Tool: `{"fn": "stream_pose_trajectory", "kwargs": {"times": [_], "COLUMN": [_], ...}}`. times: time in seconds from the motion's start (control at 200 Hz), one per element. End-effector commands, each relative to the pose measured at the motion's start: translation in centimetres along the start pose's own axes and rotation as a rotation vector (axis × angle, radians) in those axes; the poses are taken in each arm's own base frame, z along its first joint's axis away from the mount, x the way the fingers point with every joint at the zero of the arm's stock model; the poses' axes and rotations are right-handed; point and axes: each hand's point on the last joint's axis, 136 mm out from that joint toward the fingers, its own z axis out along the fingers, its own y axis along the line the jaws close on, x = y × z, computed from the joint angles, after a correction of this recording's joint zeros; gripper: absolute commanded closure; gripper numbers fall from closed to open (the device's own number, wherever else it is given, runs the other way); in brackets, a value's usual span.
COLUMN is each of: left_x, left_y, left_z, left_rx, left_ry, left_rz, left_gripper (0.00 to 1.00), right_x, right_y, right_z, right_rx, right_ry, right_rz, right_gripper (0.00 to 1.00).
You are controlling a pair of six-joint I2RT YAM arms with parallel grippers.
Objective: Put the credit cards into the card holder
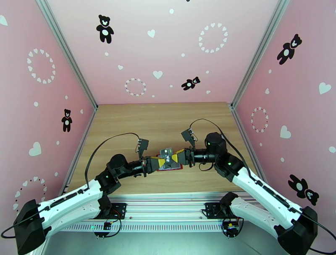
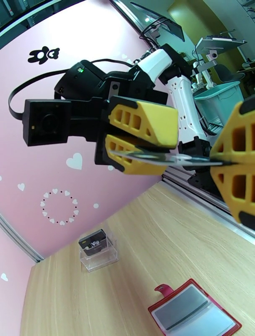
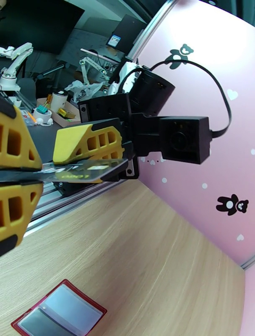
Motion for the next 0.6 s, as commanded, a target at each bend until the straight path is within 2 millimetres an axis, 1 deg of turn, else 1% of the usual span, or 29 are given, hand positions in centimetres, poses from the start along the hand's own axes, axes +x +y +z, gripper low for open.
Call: {"fn": "stream_pose_trajectory", "kwargs": {"times": [0.0,0.19,0.23,0.305,0.355,0.375,0.44,0.495,0.54,0.596], "left_x": [0.3,0.4,0.4,0.5,0.5,0.5,0.4,0.3,0.3,0.4], "left_y": [0.0,0.2,0.3,0.8,1.3,1.5,2.8,4.6,6.7,9.1], "left_z": [-0.1,0.0,0.1,0.3,0.3,0.3,0.0,-0.6,-1.5,-2.7], "left_rx": [0.002,-0.001,-0.006,-0.028,-0.057,-0.068,-0.141,-0.244,-0.368,-0.506], "left_ry": [0.011,0.019,0.023,0.027,0.025,0.025,0.012,-0.007,-0.024,-0.038], "left_rz": [-0.015,-0.020,-0.023,-0.030,-0.034,-0.034,-0.046,-0.060,-0.076,-0.095], "left_gripper": [1.00,1.00,1.00,1.00,0.84,0.80,0.70,0.62,0.61,0.61], "right_x": [0.7,1.2,1.3,1.4,1.3,1.3,1.4,1.4,1.5,1.7], "right_y": [1.6,2.0,2.0,1.9,1.7,1.6,0.9,-0.2,-1.3,-3.2], "right_z": [0.1,0.2,0.3,0.3,0.3,0.3,0.4,0.5,0.7,0.9], "right_rx": [-0.072,-0.090,-0.090,-0.076,-0.061,-0.053,-0.017,0.029,0.074,0.148], "right_ry": [0.029,0.046,0.052,0.055,0.053,0.051,0.052,0.056,0.063,0.072], "right_rz": [-0.047,-0.058,-0.064,-0.064,-0.065,-0.065,-0.053,-0.032,-0.002,0.044], "right_gripper": [0.84,0.84,0.85,0.91,0.95,0.97,1.00,1.00,1.00,1.00]}}
